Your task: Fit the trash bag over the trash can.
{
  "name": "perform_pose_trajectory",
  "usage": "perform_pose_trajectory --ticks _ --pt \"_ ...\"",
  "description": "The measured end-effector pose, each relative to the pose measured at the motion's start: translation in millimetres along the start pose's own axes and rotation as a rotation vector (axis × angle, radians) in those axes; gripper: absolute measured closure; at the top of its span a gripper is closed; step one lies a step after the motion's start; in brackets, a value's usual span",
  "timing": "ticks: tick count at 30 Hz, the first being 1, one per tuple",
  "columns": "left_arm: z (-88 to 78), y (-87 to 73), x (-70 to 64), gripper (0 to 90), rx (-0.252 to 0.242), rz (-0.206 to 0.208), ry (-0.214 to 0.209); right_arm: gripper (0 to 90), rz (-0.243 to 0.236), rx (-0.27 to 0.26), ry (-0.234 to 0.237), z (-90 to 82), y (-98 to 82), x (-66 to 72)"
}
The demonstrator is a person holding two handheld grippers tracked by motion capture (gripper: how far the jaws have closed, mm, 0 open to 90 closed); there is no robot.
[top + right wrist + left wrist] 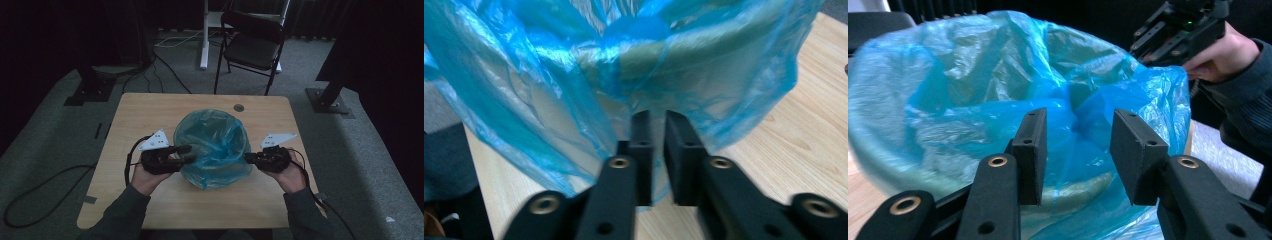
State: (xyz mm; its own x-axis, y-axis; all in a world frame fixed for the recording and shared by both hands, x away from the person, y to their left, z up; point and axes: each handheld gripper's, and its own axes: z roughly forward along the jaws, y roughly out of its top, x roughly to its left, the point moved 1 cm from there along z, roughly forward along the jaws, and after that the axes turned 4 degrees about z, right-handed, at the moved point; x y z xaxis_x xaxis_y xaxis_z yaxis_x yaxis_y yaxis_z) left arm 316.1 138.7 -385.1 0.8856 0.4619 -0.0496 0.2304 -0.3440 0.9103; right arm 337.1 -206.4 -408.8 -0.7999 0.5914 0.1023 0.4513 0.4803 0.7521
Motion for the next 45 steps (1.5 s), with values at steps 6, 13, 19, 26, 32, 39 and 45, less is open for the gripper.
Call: perform_pose_trajectory --ticks 6,13,19,26,32,39,45 --pt "6.4 20.8 10.8 58.2 0.002 0.009 0.013 89.8 -0.006 0.015 0.001 4.0 -1.6 -0.9" --pt "25.0 44.5 23.9 57.5 0.048 0.037 0.019 89.9 -0.01 0.015 0.002 4.7 -3.1 0.0" --pt "41.5 64.8 35.2 56.8 0.103 0.069 0.01 90.0 -0.017 0.019 0.001 6.2 -2.3 0.4" --pt "68.8 79.7 36.2 56.5 0.218 0.143 -0.021 90.0 -0.021 0.018 0.001 6.1 -2.7 1.0" --pt "92.2 85.9 28.1 56.5 0.303 0.225 0.002 90.0 -0.022 0.018 0.003 5.9 -2.9 1.9" --pt "120.1 85.4 20.9 56.5 0.436 0.281 -0.014 90.0 -0.022 0.019 0.005 5.6 -3.0 2.3" --pt "140.5 77.7 18.5 55.2 0.56 0.327 0.014 90.0 -0.025 0.017 0.006 4.5 -3.0 2.7"
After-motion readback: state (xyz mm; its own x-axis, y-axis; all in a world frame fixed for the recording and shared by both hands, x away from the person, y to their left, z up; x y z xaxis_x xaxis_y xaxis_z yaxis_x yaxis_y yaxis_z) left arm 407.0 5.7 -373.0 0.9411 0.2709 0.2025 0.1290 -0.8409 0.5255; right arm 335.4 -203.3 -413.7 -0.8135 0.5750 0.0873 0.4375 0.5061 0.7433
